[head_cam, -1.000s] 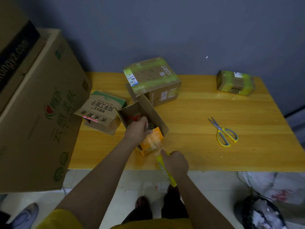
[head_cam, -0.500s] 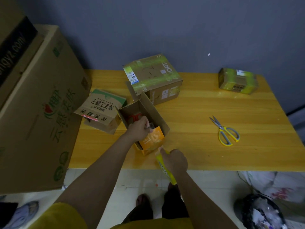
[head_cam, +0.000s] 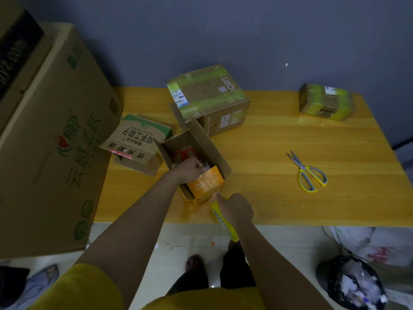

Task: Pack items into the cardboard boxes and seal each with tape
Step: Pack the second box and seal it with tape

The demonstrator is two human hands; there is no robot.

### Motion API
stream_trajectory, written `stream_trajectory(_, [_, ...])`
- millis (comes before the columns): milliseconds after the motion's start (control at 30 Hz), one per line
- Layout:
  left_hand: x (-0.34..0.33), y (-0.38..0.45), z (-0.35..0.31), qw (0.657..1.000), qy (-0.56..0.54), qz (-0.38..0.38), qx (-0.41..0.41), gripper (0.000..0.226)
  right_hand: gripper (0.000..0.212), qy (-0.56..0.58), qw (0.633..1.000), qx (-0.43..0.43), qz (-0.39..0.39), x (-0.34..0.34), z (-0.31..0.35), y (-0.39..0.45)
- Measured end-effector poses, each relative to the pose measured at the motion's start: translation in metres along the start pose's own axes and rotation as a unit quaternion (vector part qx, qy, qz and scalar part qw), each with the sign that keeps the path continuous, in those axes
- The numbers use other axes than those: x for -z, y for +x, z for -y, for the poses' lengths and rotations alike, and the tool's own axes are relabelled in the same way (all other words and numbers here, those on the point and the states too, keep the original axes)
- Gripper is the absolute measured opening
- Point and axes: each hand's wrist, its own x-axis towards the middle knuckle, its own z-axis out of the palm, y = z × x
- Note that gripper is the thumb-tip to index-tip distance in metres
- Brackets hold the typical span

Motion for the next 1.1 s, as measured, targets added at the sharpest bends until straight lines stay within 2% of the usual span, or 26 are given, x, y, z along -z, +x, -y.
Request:
stream_trajectory(100, [-0.003,0.005,-0.001,1.0,-0.003,0.014,0.006,0.031,0.06,-0.009,1.0,-0.006,0.008,0.0,0.002,0.002])
stream_trajectory(300, [-0.006,0.011,0.0,0.999,-0.019,0.012,0.027,0.023,0.063,-0.032,0.999,0.005,0.006,0.0,0.004,0.006])
stream_trajectory(367, [-0.006,0.01,-0.001,0.999,-0.005,0.01,0.033,0.014,0.066,-0.042,0.999,0.009,0.002,0.0,0.004,0.007])
stream_trajectory(533, [-0.009,0.011,-0.004,0.997,0.046,-0.005,0.057,0.045,0.069,-0.042,0.999,0.001,0.008,0.0,0.005,0.009])
stream_trajectory(667, [-0.014,0.018,-0.004,0.995,0.086,-0.001,0.057,0.05,0.072,-0.037,0.999,0.002,0.011,0.003,0.004,0.01])
stream_trajectory(867, [-0.013,0.008,-0.008,0.975,0.199,-0.096,0.04,0.049,0.066,-0.053,0.998,-0.001,0.014,0.003,0.005,0.011])
stream_trajectory(933, [-0.006,-0.001,-0.009,0.968,0.204,-0.144,0.005,0.051,0.066,-0.055,0.998,-0.002,0.017,0.003,0.005,0.01])
stream_trajectory(1033, [-0.001,-0.016,-0.011,0.946,0.177,-0.259,-0.074,0.031,0.064,-0.054,0.998,-0.007,0.018,0.003,0.006,0.009])
stream_trajectory(1100, [-0.003,-0.023,-0.012,0.932,0.154,-0.305,-0.124,0.018,0.064,-0.051,0.998,-0.014,0.026,0.001,0.007,0.009])
